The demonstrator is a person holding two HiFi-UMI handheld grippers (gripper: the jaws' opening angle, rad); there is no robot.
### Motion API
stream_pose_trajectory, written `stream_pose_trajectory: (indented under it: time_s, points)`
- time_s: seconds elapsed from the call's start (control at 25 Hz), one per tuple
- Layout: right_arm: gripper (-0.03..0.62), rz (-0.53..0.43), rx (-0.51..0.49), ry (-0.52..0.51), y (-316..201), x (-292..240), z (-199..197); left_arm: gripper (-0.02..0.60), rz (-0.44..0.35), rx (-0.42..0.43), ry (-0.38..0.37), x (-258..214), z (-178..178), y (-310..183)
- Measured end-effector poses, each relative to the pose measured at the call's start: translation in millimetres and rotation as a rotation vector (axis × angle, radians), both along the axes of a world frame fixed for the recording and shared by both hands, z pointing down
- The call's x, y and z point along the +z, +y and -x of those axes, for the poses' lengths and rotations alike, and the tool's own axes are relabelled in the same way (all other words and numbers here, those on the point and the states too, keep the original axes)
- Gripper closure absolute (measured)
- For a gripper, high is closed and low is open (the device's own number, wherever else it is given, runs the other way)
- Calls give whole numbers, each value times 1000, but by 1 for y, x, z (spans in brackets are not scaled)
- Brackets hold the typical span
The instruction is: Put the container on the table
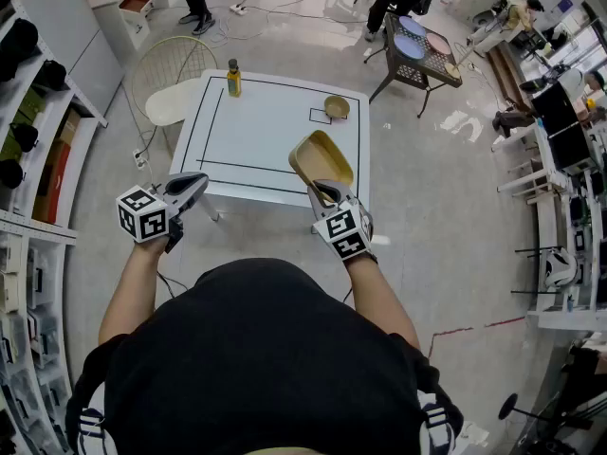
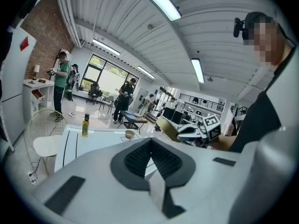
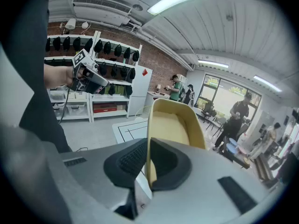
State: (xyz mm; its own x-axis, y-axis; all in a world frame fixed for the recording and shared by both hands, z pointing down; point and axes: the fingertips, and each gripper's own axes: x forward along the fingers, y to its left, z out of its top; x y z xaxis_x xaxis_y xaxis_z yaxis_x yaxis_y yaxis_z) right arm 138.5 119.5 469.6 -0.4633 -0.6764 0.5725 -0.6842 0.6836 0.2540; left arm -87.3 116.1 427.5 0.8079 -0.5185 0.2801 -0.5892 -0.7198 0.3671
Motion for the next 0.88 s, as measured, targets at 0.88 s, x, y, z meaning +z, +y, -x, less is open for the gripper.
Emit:
stream_pose_trajectory:
  time_s: [0.88]
  points:
    - [574, -7, -14, -66, -13, 1, -32, 574, 11, -14, 17, 8, -47, 1]
